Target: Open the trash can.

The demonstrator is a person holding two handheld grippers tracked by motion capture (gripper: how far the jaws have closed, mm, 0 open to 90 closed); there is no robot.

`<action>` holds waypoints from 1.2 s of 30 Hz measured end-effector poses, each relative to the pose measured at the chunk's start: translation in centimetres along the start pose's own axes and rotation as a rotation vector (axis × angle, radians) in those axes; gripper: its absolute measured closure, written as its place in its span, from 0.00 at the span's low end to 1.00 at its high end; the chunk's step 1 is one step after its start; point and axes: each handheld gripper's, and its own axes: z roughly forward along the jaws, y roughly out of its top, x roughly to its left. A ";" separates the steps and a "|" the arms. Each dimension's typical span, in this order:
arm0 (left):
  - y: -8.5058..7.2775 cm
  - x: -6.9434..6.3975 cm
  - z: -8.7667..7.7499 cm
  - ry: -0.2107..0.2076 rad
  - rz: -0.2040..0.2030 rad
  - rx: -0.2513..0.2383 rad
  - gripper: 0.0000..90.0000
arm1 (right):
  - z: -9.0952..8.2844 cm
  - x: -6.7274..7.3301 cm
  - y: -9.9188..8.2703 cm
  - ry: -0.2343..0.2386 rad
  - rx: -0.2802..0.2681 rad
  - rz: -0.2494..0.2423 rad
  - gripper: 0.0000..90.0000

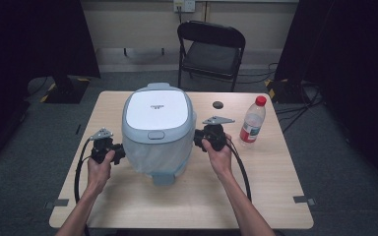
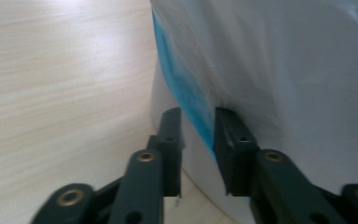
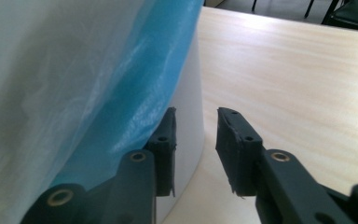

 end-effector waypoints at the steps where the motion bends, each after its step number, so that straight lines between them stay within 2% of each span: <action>1: 0.0 0.0 0.0 0.000 0.000 0.000 0.79 | 0.0 0.0 0.0 0.000 0.000 0.000 0.74; 3: -0.4 -0.4 -0.5 -0.011 0.008 0.003 0.80 | -0.5 0.4 -0.5 0.011 0.003 -0.007 0.74; 4: -0.7 -0.9 -0.9 -0.014 0.012 0.009 0.82 | -1.0 0.9 -0.7 0.015 0.013 -0.006 0.75; 5: -0.7 -0.9 -0.9 -0.014 0.012 0.009 0.85 | -1.0 0.9 -0.7 0.015 0.013 -0.006 0.75; 6: -0.9 -1.5 -1.0 -0.002 0.018 0.006 0.85 | -1.2 1.1 -0.8 0.018 0.020 -0.012 0.75; 7: -1.0 -1.9 -1.2 0.013 0.037 0.006 0.89 | -1.5 1.2 -0.8 0.019 0.030 -0.020 0.75; 8: -1.1 -2.2 -1.3 0.025 0.037 0.006 0.87 | -1.7 1.3 -0.8 0.024 0.040 -0.020 0.74; 9: -1.2 -2.1 -1.3 0.018 0.021 0.000 0.82 | -2.0 1.4 -0.8 0.019 0.050 -0.019 0.72; 10: -1.3 -1.9 -1.2 0.011 0.019 -0.008 0.81 | -2.2 1.4 -0.9 0.010 0.062 -0.020 0.69; 12: -1.4 -1.2 -1.1 0.004 0.014 -0.014 0.72 | -2.3 1.3 -0.8 -0.014 0.069 -0.023 0.54; 13: -1.4 -0.9 -1.0 -0.008 0.018 -0.019 0.68 | -2.2 1.0 -0.7 -0.032 0.075 -0.035 0.46; 14: -1.5 -0.6 -1.0 -0.017 0.027 -0.023 0.59 | -2.1 0.7 -0.5 -0.045 0.071 -0.101 0.43; 15: -1.6 -0.2 -1.0 -0.022 0.026 -0.019 0.59 | -2.1 0.7 -0.5 -0.045 0.071 -0.101 0.43; 16: -1.7 0.3 -1.0 0.009 0.026 -0.011 0.55 | -2.3 0.5 -0.4 -0.048 0.083 -0.107 0.44; 17: -1.7 0.3 -1.0 0.009 0.026 -0.011 0.54 | -2.3 0.5 -0.4 -0.048 0.083 -0.107 0.44; 18: -1.9 0.7 -0.9 0.018 0.017 0.006 0.51 | -2.8 0.3 -0.3 -0.043 0.074 -0.096 0.42; 19: -2.0 1.1 -0.7 0.037 0.027 0.035 0.51 | -2.8 0.3 -0.3 -0.043 0.074 -0.096 0.42; 20: -2.4 1.6 -0.5 0.083 0.036 0.083 0.47 | -3.7 0.1 -0.4 -0.042 0.069 -0.084 0.40; 21: -2.4 1.6 -0.5 0.083 0.036 0.083 0.45 | -3.7 0.1 -0.4 -0.042 0.069 -0.084 0.40; 22: -3.0 2.0 -0.3 0.115 0.032 0.141 0.43 | -4.6 0.2 -0.4 -0.064 0.081 -0.090 0.30; 23: -3.0 2.0 -0.3 0.115 0.032 0.141 0.43 | -4.6 0.2 -0.4 -0.064 0.081 -0.090 0.30; 24: -3.4 1.8 -0.1 0.120 0.060 0.171 0.40 | -5.7 0.3 -0.4 -0.042 0.085 -0.091 0.32; 25: -3.4 1.8 -0.1 0.120 0.060 0.171 0.37 | -5.7 0.3 -0.4 -0.042 0.085 -0.091 0.32; 26: -3.8 1.8 -0.1 0.129 0.058 0.175 0.37 | -6.6 0.6 -0.2 -0.027 0.080 -0.096 0.39; 27: -4.0 1.9 0.0 0.131 0.052 0.179 0.37 | -6.6 0.6 -0.2 -0.027 0.080 -0.096 0.39; 29: -4.3 2.0 0.4 0.151 0.076 0.213 0.37 | -7.7 1.0 0.2 0.035 0.046 -0.077 0.47; 30: -4.4 1.9 0.6 0.172 0.087 0.222 0.37 | -8.2 1.3 0.6 0.046 0.036 -0.077 0.51; 31: -4.6 1.9 0.6 0.180 0.103 0.209 0.37 | -8.7 1.5 0.9 0.043 0.020 -0.090 0.55; 32: -4.8 1.8 0.6 0.188 0.115 0.197 0.37 | -9.6 1.9 1.7 0.075 -0.012 -0.096 0.63; 33: -4.8 1.8 0.6 0.188 0.115 0.197 0.37 | -9.6 1.9 1.7 0.075 -0.012 -0.096 0.63; 34: -5.0 1.7 0.6 0.196 0.134 0.184 0.37 | -10.4 2.4 2.6 0.095 -0.039 -0.118 0.69; 35: -5.0 1.7 0.6 0.196 0.134 0.184 0.36 | -10.4 2.4 2.6 0.095 -0.039 -0.118 0.69; 36: -5.2 1.6 0.7 0.203 0.153 0.179 0.36 | -10.7 2.6 3.0 0.107 -0.050 -0.125 0.72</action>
